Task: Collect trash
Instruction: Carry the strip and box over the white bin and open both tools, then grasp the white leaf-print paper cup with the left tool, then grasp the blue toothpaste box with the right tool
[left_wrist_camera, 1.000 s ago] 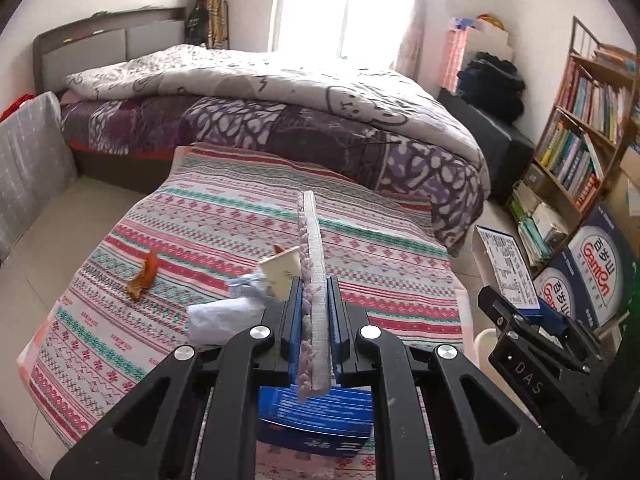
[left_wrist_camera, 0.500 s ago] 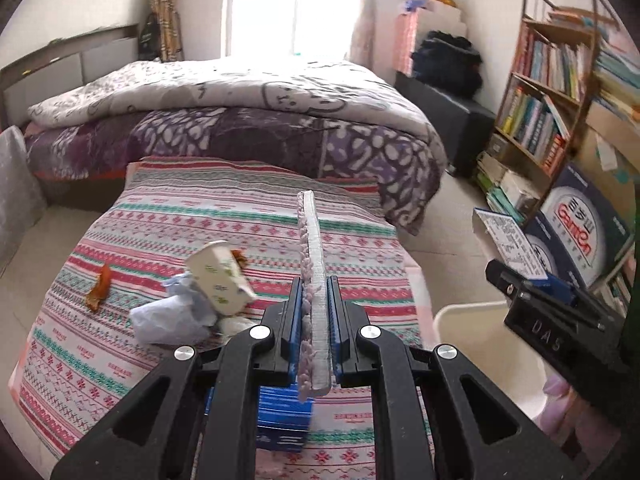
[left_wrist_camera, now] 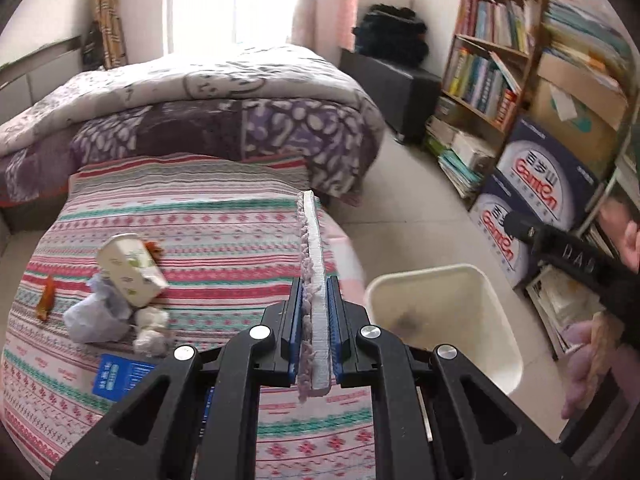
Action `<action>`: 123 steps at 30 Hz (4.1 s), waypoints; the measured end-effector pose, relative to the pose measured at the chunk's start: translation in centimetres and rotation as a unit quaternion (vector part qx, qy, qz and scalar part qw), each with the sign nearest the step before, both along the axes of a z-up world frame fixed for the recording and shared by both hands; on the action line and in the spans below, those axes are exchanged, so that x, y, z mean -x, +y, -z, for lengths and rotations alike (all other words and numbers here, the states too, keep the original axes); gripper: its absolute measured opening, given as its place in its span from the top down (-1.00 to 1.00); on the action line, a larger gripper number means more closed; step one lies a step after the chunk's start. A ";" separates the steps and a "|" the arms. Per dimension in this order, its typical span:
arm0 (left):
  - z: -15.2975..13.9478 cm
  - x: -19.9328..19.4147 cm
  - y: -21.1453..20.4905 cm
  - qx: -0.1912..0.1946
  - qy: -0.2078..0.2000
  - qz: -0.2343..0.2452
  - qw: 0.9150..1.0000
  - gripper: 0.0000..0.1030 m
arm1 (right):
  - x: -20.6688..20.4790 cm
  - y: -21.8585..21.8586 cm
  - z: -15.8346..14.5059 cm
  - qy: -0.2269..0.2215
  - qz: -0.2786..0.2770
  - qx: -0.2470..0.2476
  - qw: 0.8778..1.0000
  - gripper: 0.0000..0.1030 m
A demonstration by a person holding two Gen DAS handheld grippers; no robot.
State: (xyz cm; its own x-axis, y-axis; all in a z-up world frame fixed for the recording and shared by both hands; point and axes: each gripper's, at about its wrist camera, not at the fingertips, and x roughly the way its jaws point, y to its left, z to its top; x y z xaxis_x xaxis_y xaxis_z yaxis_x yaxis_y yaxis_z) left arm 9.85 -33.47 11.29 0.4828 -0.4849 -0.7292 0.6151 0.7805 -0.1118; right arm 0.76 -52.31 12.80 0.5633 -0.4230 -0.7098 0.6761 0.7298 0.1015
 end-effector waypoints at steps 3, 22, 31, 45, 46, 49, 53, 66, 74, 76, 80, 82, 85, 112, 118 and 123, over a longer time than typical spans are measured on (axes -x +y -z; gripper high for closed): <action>0.4 0.7 -1.3 -0.003 0.002 0.014 1.000 0.77 | 1.1 -1.3 0.1 -0.002 0.016 -0.004 1.000 -0.58; 2.8 5.3 -9.0 0.005 0.047 0.115 0.992 0.56 | 7.5 -7.7 0.0 -0.021 0.112 -0.002 0.993 -0.86; 2.8 5.7 -9.5 0.008 0.052 0.122 0.991 -0.10 | 7.3 -7.2 -0.4 -0.025 0.108 0.005 0.994 -0.86; 0.7 2.8 -5.6 -0.022 -0.037 0.013 0.999 -0.61 | 3.3 -3.0 -1.1 -0.011 0.071 0.043 0.997 -0.86; 0.5 2.5 -5.1 -0.030 -0.049 0.001 0.998 -0.67 | 3.0 -2.6 -1.0 -0.011 0.066 0.041 0.997 -0.86; 0.4 1.4 -3.5 -0.051 -0.074 -0.032 0.995 -0.73 | 1.6 -1.2 -1.0 -0.009 0.048 0.037 0.998 -0.86; 0.7 -0.6 -1.5 -0.074 -0.067 -0.065 0.993 -0.75 | -0.1 0.8 -1.1 -0.008 0.022 0.038 0.999 -0.86; 3.6 -8.6 6.3 -0.120 -0.002 -0.171 0.978 -0.75 | -4.7 5.9 0.8 0.025 -0.050 0.019 0.998 -0.86; 6.4 -14.5 7.1 -0.127 0.033 -0.210 0.969 -0.75 | -7.1 7.4 2.5 0.049 -0.073 0.001 0.996 -0.86; 7.3 -15.7 7.0 -0.139 0.035 -0.210 0.967 -0.75 | -7.9 7.7 3.0 0.054 -0.079 -0.011 0.995 -0.86; 9.1 -17.8 7.2 -0.150 0.047 -0.211 0.965 -0.74 | -9.7 8.9 4.1 0.073 -0.105 -0.017 0.992 -0.86; 9.5 -18.4 7.1 -0.149 0.045 -0.193 0.969 -0.47 | -10.9 10.0 4.9 0.091 -0.138 -0.016 0.986 -0.86; 10.1 -19.0 7.0 -0.146 0.062 -0.153 0.975 0.29 | -12.4 12.0 6.1 0.111 -0.204 -0.009 0.973 -0.86; -2.8 -12.8 22.3 0.067 0.070 -0.161 0.982 0.35 | -17.0 28.0 15.0 0.206 -0.571 -0.073 0.791 -0.88; -1.8 -12.8 22.6 0.047 0.072 -0.165 0.983 0.35 | -16.2 28.6 14.1 0.188 -0.577 -0.068 0.792 0.02; -1.8 -12.5 22.8 0.043 0.064 -0.165 0.983 0.35 | -15.4 29.0 13.1 0.179 -0.569 -0.043 0.801 0.09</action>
State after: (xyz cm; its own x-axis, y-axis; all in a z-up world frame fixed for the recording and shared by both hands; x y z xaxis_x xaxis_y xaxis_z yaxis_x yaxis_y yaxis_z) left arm 22.38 -10.66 13.10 0.5314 -0.3791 -0.7575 0.3059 0.9198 -0.2457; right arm 16.18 -23.32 -0.33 0.3042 0.2790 -0.9108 -0.4259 0.8951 0.1320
